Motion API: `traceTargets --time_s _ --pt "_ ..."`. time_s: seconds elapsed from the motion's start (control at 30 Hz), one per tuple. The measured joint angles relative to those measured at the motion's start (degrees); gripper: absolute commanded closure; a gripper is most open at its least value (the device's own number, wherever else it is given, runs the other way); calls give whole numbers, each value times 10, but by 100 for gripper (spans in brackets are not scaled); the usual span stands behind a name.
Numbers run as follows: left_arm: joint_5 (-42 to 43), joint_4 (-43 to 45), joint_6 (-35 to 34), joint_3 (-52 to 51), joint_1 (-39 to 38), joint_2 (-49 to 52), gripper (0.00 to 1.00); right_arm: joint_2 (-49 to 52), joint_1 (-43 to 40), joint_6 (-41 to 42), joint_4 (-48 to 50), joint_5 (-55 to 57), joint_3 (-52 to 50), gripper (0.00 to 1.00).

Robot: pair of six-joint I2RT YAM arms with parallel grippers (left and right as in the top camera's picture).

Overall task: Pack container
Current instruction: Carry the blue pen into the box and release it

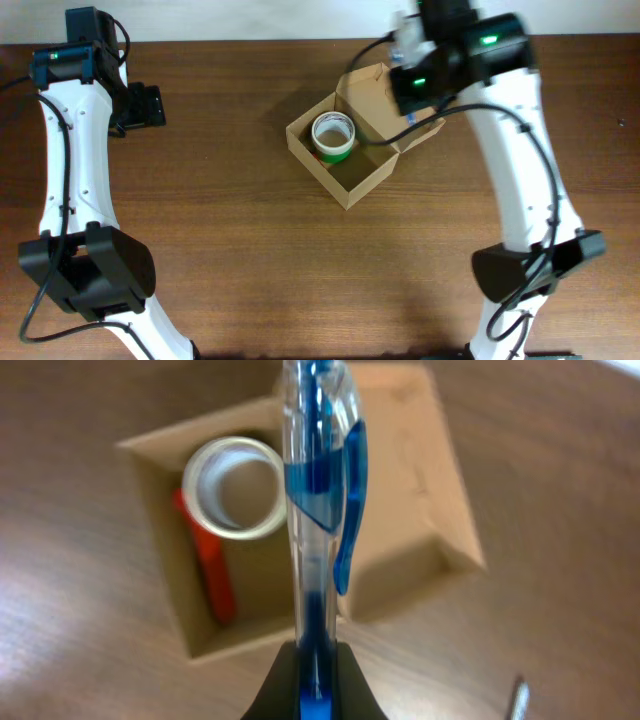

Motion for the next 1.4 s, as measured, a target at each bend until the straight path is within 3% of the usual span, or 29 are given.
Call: traceTargets --time_s 0.4,0.73,1.4 --pt "0 0 0 0 0 0 0 90 109 -12 58 21 0 96" --pt "0 0 0 0 0 0 0 197 115 -12 56 6 0 96" --pt "0 0 0 0 0 0 0 207 121 -14 82 -31 -97 96"
